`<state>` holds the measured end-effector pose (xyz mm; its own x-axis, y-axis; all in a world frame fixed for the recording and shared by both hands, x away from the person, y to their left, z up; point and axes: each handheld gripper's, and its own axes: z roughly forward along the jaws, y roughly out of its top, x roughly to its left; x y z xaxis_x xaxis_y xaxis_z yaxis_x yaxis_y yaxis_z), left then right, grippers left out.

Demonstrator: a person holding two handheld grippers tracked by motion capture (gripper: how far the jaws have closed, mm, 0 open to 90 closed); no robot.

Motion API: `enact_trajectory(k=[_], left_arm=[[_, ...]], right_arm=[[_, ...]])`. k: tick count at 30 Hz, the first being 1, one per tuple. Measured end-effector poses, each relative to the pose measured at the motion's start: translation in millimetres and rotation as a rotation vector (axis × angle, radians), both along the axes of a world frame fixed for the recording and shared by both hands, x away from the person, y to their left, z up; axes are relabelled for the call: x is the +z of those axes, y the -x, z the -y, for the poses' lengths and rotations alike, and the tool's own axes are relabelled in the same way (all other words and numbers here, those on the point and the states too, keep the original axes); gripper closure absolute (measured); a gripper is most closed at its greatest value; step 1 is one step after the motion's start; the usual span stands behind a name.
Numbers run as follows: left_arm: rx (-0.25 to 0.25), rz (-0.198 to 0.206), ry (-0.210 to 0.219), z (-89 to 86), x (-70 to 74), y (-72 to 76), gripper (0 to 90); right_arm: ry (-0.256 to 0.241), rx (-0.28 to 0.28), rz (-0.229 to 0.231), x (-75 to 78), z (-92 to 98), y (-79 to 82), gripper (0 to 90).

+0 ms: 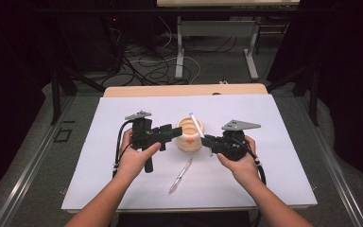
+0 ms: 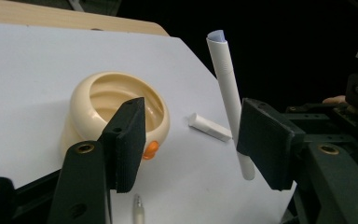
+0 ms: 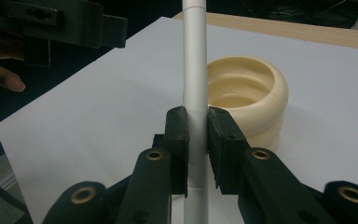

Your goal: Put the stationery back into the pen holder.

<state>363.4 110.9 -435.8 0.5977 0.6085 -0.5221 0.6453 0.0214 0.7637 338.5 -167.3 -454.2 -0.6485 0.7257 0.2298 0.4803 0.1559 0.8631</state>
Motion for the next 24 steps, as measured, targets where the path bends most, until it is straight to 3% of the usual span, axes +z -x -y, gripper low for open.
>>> enact_trajectory(k=[10, 15, 24], left_arm=[[0.009, -0.043, 0.026, 6.8, 0.3, -4.7, 44.7], [0.019, -0.060, 0.068, 12.2, -0.8, -6.8, 45.6], [-0.002, -0.077, 0.076, 21.7, -0.7, -7.6, 48.6]], right_arm=[[-0.005, 0.011, 0.006, 1.3, -5.0, 3.4, 78.5], [-0.005, 0.017, 0.012, 1.3, -6.5, 4.3, 78.5], [-0.010, 0.026, 0.011, 1.4, -10.0, 6.3, 78.5]])
